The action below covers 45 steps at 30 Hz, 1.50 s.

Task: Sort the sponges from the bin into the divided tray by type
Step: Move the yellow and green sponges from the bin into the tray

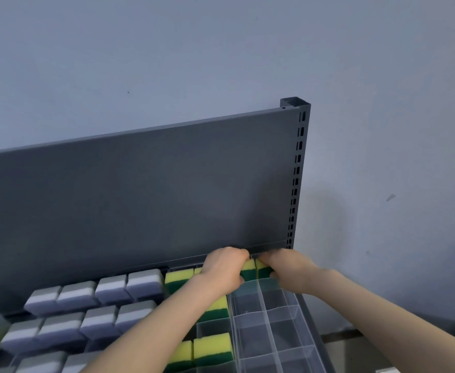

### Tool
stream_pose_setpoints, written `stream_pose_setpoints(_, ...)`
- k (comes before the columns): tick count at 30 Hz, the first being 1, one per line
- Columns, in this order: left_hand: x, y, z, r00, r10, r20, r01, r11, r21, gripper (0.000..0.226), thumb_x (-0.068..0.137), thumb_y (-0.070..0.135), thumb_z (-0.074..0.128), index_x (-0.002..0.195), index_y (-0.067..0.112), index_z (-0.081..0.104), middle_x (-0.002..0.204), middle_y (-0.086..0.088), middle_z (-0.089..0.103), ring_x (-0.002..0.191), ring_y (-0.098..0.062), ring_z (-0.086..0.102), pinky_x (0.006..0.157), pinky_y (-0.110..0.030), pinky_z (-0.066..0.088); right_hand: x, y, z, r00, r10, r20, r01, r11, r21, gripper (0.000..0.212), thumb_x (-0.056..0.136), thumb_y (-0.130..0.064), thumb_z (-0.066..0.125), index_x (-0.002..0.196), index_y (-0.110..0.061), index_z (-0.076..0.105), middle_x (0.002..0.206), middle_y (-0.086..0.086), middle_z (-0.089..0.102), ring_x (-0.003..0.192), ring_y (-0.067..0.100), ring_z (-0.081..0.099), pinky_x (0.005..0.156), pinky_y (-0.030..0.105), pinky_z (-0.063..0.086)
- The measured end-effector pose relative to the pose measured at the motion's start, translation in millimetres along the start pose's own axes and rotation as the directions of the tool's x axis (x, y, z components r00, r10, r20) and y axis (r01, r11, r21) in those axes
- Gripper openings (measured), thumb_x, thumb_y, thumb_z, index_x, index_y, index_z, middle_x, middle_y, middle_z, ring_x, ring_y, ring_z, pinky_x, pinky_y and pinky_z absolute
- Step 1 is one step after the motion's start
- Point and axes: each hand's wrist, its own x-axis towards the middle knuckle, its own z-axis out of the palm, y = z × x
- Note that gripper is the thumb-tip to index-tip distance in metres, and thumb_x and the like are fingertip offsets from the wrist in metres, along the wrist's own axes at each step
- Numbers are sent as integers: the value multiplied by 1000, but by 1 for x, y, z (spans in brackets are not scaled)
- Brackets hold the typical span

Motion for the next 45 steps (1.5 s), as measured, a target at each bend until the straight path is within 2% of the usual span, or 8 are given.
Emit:
stream_pose_setpoints(5, -19, -6, -10, 990, -13, -139, 5, 999, -51, 61, 83, 45, 66, 136, 24, 45, 125, 1, 58, 110, -19, 56, 84, -35, 52, -20, 0, -19, 993, -9, -121, 13, 999, 34, 50, 89, -21, 57, 137, -21, 43, 133, 2, 53, 121, 24, 49, 100, 37, 44)
stream_pose_setpoints(8, -44, -14, -19, 957, -74, -280, 41, 992, -122, 51, 88, 45, 60, 135, 32, 46, 129, 9, 56, 115, -11, 54, 89, -31, 51, -35, -2, -30, 976, -11, -216, 27, 997, 73, 55, 92, -22, 55, 143, -22, 36, 141, 0, 48, 128, 20, 44, 106, 31, 38)
stream_pose_setpoints(15, -123, -25, -18, 816, -325, -479, 263, 945, -193, 35, 88, 39, 62, 123, 34, 59, 115, 17, 62, 102, -4, 59, 74, -21, 51, -47, -44, -31, 934, -71, -350, 175, 946, 274, 49, 92, -28, 56, 139, -28, 43, 140, -10, 49, 127, 7, 46, 104, 20, 37)
stream_pose_setpoints(19, -170, -30, -9, 728, -491, -478, 444, 869, -216, 28, 82, 34, 69, 110, 32, 66, 102, 13, 68, 88, -11, 64, 59, -25, 49, -40, -74, -19, 932, -151, -330, 254, 920, 297, 46, 91, -32, 57, 136, -27, 46, 135, -10, 53, 123, 6, 49, 102, 22, 40)
stream_pose_setpoints(25, -250, -47, 4, 529, -736, -422, 697, 661, -279, 30, 84, 40, 65, 113, 35, 63, 105, 12, 67, 92, -14, 64, 65, -28, 48, -42, -115, 2, 920, -247, -303, 337, 894, 295, 49, 90, -32, 59, 137, -30, 45, 138, -11, 50, 124, 5, 48, 103, 22, 40)
stream_pose_setpoints(32, -324, -69, 14, 353, -886, -301, 825, 446, -347, 32, 86, 44, 60, 118, 39, 59, 112, 12, 63, 101, -12, 61, 74, -30, 51, -50, -165, 5, 896, -351, -271, 417, 876, 241, 49, 91, -33, 57, 138, -35, 41, 143, -11, 44, 120, 3, 51, 96, 16, 41)
stream_pose_setpoints(37, -380, -95, 18, 364, -901, -235, 855, 424, -300, 32, 84, 48, 60, 116, 39, 59, 110, 15, 64, 99, -10, 61, 75, -28, 51, -54, -220, 6, 864, -429, -262, 475, 868, 144, 48, 93, -31, 54, 139, -31, 41, 140, -13, 47, 127, 6, 44, 103, 19, 36)
stream_pose_setpoints(45, -490, -163, 10, 407, -891, -203, 878, 443, -184, 41, 85, 48, 60, 123, 33, 58, 120, 10, 62, 110, -12, 58, 86, -28, 49, -59, -342, 7, 850, -488, -196, 513, 852, 102, 44, 92, -35, 52, 136, -32, 46, 139, -10, 49, 123, 12, 49, 99, 29, 44)
